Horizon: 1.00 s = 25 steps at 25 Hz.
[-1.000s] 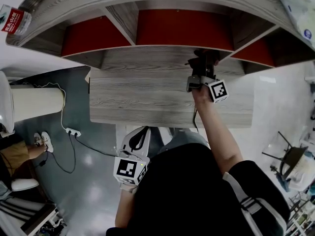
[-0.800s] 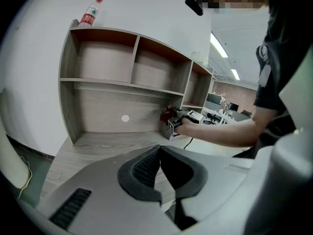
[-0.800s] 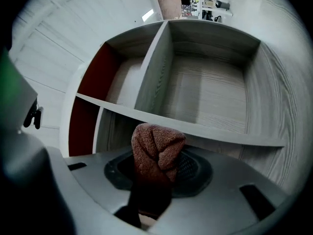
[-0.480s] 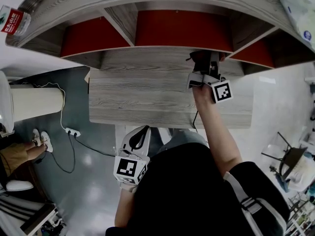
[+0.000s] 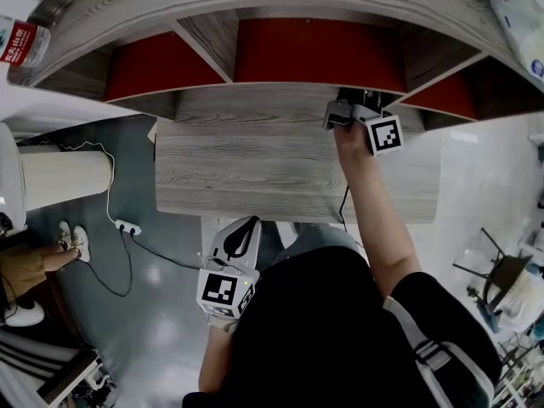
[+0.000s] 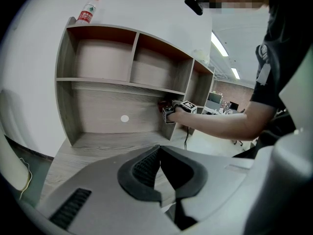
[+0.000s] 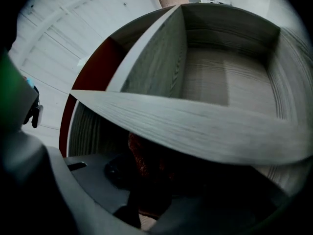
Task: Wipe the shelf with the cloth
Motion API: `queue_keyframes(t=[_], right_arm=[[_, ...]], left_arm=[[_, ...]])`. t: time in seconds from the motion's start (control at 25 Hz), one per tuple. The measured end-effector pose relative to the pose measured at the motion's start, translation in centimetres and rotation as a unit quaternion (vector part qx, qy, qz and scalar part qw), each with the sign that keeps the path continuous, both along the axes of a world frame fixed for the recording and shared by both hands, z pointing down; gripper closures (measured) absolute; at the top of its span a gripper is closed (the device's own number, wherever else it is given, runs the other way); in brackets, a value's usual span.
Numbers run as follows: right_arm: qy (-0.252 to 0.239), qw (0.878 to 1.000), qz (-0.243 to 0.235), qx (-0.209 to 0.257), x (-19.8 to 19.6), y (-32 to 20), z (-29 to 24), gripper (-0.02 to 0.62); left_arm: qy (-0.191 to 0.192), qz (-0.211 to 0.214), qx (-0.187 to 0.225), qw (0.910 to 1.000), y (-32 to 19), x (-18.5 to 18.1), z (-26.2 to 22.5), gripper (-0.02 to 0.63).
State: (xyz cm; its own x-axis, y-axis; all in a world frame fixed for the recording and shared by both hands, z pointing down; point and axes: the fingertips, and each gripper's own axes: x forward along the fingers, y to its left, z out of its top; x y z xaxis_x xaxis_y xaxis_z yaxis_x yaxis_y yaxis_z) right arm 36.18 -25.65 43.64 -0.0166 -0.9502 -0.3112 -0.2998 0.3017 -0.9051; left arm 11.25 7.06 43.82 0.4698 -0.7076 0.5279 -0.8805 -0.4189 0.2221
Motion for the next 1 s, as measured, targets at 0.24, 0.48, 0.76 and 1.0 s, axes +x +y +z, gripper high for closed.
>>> queue_keyframes(t=[0.24,0.48,0.76,1.0], right_arm=[[-0.005,1.0,0.017,-0.006,-0.1,-1.3,0.6,0.469],[-0.012,0.998,0.025,-0.052,-0.1,-1.7,3.7,0.469],[-0.007,0.993,0.033,-0.114,0.1,-2.0,8.9,0.469],[0.016,0.986,0.028,-0.163,0.0,-2.0,12.6,0.469]], left_arm=[[-0.001,-0.006,-0.004,1.0,-0.1,-0.5,0.2,0.598],[0.001,-0.006,-0.005,1.0,-0.3,-0.5,0.4,0.598],[0.001,-0.009,-0.007,0.9999,-0.3,-0.8,0.6,0.598],[-0.001,-0.015,-0.012,0.9998,-0.1,-1.3,0.8,0.598]])
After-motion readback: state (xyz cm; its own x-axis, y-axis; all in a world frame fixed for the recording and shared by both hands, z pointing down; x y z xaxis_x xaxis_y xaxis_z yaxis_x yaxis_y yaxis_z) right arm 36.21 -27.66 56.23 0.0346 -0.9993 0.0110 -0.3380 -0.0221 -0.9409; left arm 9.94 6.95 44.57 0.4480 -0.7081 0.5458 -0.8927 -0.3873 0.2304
